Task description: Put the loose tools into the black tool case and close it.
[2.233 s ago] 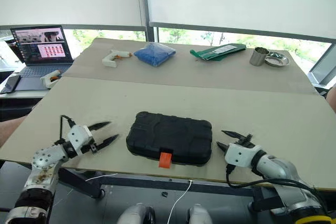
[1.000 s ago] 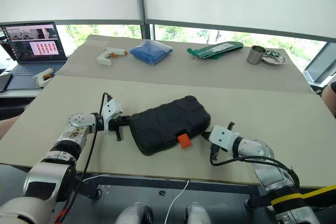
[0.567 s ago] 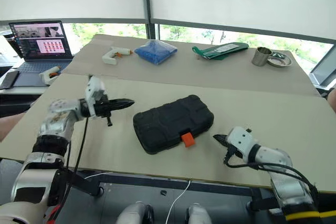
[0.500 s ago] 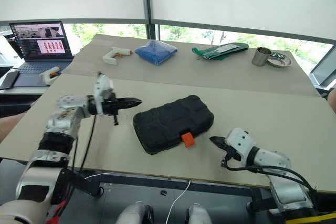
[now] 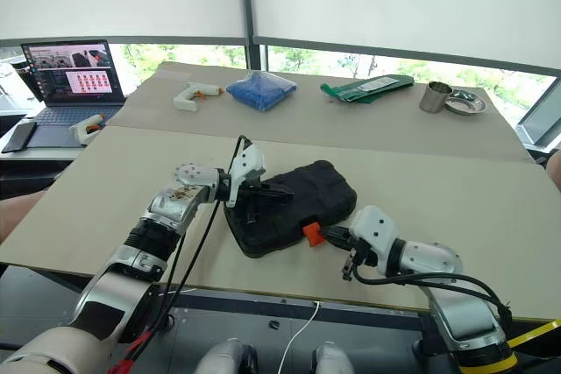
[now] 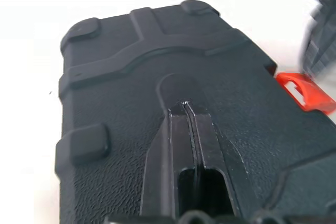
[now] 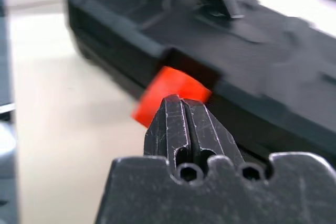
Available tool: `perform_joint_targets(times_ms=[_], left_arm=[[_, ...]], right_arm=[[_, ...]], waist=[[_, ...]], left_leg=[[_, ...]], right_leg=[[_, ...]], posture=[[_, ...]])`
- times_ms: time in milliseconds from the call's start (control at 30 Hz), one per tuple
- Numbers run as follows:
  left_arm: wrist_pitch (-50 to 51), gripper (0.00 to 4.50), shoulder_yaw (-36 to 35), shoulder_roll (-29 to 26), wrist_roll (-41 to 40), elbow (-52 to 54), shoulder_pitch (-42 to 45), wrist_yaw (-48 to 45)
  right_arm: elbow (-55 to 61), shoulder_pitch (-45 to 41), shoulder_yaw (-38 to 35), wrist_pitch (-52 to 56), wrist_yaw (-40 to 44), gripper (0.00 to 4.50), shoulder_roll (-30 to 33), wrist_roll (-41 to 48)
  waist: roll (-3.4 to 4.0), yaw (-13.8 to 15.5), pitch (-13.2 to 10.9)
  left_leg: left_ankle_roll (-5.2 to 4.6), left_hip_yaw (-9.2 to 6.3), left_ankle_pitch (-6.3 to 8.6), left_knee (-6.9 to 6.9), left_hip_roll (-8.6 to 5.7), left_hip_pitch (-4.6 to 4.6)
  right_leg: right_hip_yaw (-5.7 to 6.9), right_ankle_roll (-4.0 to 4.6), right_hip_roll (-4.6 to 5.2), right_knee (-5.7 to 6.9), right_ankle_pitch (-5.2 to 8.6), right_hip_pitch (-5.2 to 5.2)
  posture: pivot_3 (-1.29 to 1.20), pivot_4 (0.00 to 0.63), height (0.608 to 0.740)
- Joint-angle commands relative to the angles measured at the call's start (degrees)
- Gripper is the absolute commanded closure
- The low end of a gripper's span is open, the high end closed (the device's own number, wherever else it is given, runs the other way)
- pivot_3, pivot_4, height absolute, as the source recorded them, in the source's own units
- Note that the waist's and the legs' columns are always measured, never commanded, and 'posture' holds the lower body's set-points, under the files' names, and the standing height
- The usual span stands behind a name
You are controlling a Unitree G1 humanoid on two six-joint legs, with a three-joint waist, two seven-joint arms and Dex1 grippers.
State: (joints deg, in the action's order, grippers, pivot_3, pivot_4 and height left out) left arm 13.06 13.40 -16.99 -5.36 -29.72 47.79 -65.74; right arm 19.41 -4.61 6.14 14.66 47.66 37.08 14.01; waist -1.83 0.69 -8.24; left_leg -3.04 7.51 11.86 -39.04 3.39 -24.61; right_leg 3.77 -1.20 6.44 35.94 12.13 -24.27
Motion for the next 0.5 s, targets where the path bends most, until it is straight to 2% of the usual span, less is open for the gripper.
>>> perform_joint_targets(times_ms=[33,300,500], left_arm=[[2.85,4.48,2.59,0.35,1.24,-0.39,-3.66,-0.11],[3.26,4.48,3.22,-1.51,1.75,0.35,-4.64,-1.33],[3.78,4.48,3.49,-1.26,1.77,0.71,-4.72,-1.14]], right_arm=[[0.09,-0.12,1.14,-1.32,-0.73,4.46,-0.96,-1.74],[-3.93,0.08,5.41,-1.62,-2.12,4.46,-3.05,-6.37],[-7.75,-2.06,5.44,-3.74,-5.26,4.46,-6.49,-8.56]], waist=[[0.06,-0.01,0.07],[0.19,-0.14,0.25],[0.2,-0.41,0.31]], left_leg=[[0.0,0.0,0.0,0.0,0.0,0.0],[-0.01,0.02,0.05,0.09,-0.01,0.01],[0.0,0.03,0.06,0.09,0.0,0.05]], right_leg=[[-0.01,0.0,0.0,-0.01,0.0,0.0],[-0.01,-0.12,-0.02,0.0,-0.08,-0.03],[-0.01,-0.16,-0.02,0.0,0.02,-0.01]], posture=[[0.0,0.15,0.739],[0.0,0.15,0.739],[0.0,0.15,0.739]])
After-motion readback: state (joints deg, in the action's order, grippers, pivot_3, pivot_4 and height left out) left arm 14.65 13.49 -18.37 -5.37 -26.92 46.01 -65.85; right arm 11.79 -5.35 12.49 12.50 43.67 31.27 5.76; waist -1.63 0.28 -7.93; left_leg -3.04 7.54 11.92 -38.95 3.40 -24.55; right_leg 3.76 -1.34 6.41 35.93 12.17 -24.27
